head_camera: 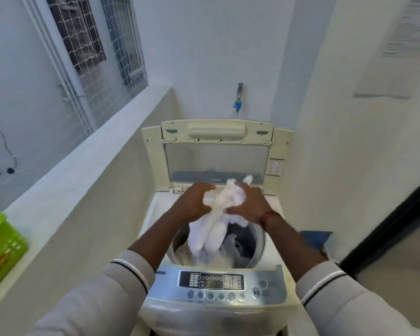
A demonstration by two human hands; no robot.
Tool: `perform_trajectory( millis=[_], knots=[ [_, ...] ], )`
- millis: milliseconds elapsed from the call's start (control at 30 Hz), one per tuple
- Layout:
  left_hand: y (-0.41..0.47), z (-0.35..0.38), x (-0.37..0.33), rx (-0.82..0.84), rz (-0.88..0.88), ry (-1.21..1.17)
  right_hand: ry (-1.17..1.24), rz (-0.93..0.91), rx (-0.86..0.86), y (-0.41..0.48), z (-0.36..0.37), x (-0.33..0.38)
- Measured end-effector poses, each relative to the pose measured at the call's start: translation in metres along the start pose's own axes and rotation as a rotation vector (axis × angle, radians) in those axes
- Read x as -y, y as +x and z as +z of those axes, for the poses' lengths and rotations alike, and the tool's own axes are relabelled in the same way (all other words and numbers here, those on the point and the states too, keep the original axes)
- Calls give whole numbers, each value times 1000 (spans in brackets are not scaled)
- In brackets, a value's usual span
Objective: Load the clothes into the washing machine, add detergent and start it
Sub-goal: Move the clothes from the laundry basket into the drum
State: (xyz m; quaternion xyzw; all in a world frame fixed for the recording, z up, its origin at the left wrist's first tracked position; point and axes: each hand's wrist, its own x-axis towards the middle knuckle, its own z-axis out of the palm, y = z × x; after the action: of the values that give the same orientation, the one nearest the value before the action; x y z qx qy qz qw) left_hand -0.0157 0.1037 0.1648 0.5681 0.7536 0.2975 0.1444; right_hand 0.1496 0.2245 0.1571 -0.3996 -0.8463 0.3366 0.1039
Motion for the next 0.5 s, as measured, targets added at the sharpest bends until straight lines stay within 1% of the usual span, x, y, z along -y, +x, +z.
perform_trajectory(
  millis=[100, 200, 267, 333, 400, 500],
  knots=[
    [-9, 12, 34, 39, -97, 54, -24, 80, 65, -6, 25, -16],
    [-13, 18, 42, 46, -138, 68, -71, 77, 103, -4, 35, -20],
    [-11, 20, 43, 46, -137, 75, -92, 57, 91, 2, 35, -18],
    [-6, 17, 44, 22, -123, 96, -111, 31, 59, 10, 30, -12],
    [6, 6, 42, -2, -67, 137, -155, -18, 3, 22, 15, -1],
    [39, -28, 27, -89, 33, 211, -262, -147, -143, 49, -27, 24]
  ],
)
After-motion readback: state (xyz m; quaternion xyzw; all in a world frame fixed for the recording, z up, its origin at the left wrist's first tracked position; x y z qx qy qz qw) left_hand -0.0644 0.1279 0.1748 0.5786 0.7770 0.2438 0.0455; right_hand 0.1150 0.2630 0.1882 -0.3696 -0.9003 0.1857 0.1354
